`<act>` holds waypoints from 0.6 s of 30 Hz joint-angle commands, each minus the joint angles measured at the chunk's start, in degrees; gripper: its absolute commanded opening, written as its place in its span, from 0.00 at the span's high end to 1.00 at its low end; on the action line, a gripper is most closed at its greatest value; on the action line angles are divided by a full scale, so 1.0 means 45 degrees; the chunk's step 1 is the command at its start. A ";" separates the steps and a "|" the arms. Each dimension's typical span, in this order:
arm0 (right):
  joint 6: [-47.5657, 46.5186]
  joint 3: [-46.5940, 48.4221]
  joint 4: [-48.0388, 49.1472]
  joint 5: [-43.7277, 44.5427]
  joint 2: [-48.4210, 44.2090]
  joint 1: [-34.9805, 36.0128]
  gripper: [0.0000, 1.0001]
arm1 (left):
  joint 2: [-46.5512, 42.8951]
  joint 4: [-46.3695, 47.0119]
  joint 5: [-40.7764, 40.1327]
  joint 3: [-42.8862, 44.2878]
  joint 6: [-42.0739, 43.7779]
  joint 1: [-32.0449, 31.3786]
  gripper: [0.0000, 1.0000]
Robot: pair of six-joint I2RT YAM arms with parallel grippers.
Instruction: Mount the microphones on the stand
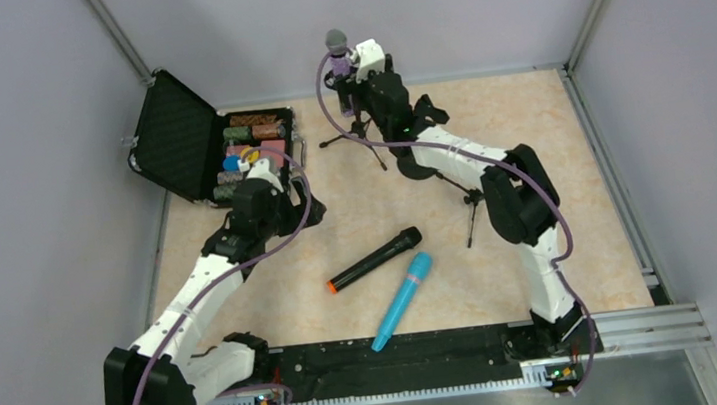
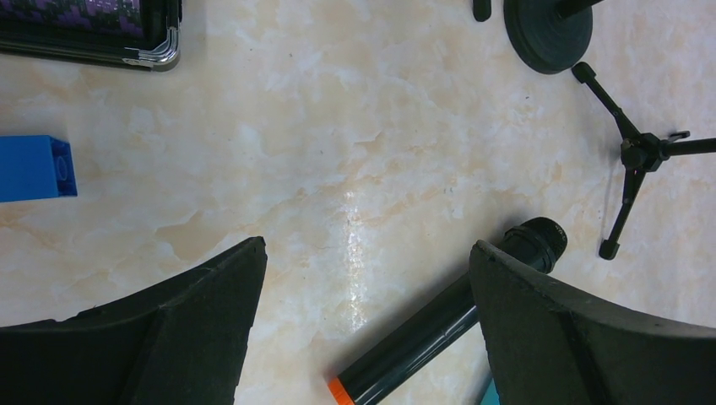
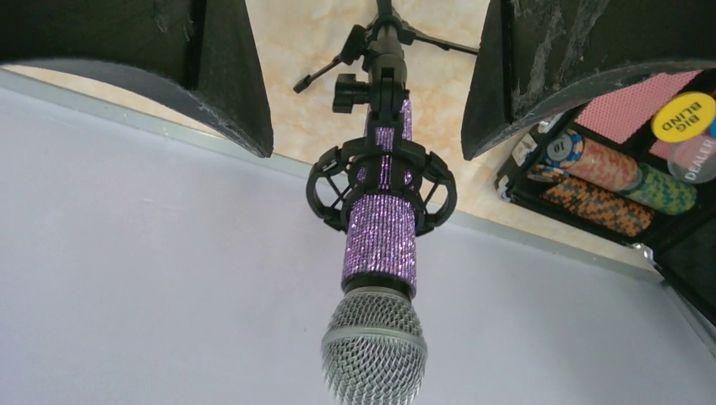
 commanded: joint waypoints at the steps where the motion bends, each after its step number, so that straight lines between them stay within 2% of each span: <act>1: 0.0275 -0.0755 0.0705 -0.0098 -0.1759 0.0164 0.20 | -0.0374 0.0266 0.0201 0.0380 -0.0018 0.0035 0.06; 11: 0.0478 -0.2753 0.0528 -0.1240 -0.4099 0.0154 0.19 | -0.0604 0.0297 0.0343 0.0220 -0.0038 0.0043 0.06; 18: 0.0526 -0.4230 -0.0674 -0.2556 -0.6265 0.0079 0.15 | -0.0799 0.0542 0.0487 0.0173 0.0021 0.0040 0.06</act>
